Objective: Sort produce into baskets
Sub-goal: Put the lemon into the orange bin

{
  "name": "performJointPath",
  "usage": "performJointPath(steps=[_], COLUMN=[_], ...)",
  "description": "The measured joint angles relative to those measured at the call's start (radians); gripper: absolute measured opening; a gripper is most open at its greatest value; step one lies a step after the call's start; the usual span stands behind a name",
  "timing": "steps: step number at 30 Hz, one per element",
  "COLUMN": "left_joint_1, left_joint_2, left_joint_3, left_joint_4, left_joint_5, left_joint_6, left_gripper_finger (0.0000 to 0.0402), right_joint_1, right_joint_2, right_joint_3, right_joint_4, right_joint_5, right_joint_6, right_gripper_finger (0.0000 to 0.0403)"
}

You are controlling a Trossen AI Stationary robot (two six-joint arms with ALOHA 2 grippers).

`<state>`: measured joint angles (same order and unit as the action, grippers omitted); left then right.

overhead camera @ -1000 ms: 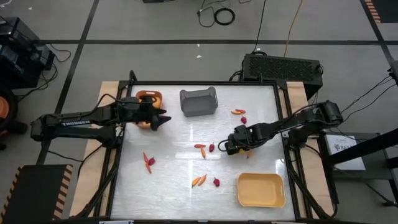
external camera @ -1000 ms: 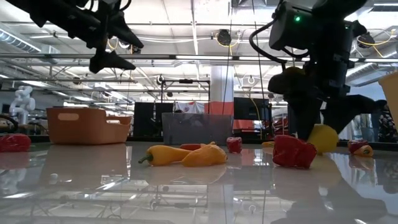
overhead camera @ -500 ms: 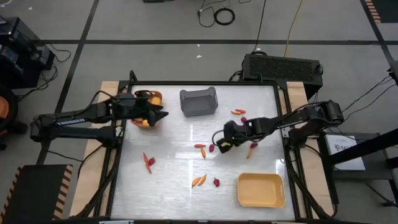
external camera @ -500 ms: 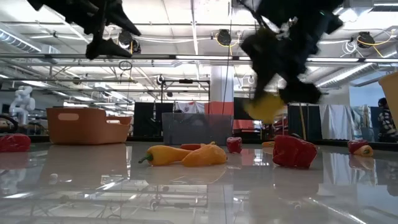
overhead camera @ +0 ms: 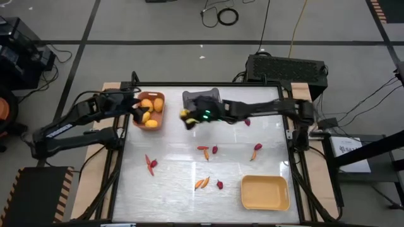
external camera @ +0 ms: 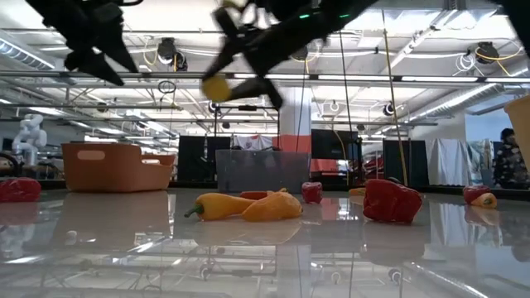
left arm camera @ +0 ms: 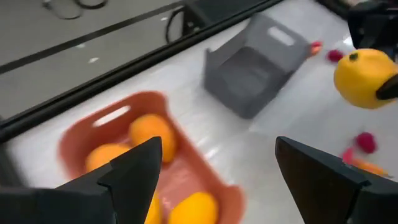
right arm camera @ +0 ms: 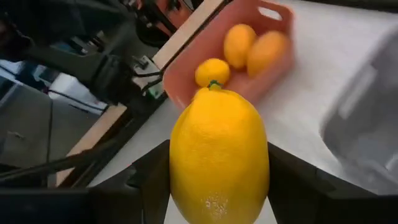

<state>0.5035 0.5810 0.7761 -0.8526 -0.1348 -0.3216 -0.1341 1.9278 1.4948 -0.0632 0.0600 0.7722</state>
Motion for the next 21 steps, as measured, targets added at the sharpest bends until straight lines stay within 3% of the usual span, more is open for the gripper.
performJointPath(steps=[6,13,16,21], left_joint_1=[0.06,0.082,0.081,0.081], left_joint_2=[-0.02,-0.017,-0.017,-0.017], left_joint_3=[0.0,0.0,0.0,0.0], left_joint_4=[-0.124,-0.134,-0.133,-0.135], left_joint_5=[-0.061,-0.028,-0.004,0.005], left_joint_6=[0.095,0.126,0.126,0.126], left_gripper_finger=[0.0319,0.0319,0.0319,0.0319], right_joint_1=[-0.051,-0.07,-0.067,-0.064], right_joint_2=[0.307,0.58,0.655,0.662], right_joint_3=[0.394,0.776,0.864,0.819], right_joint_4=[-0.039,-0.044,-0.039,0.004], right_joint_5=[-0.015,-0.038,-0.039,-0.013], right_joint_6=[-0.052,-0.112,-0.137,-0.152], right_gripper_finger=[0.0212,0.0212,0.0212,0.022])
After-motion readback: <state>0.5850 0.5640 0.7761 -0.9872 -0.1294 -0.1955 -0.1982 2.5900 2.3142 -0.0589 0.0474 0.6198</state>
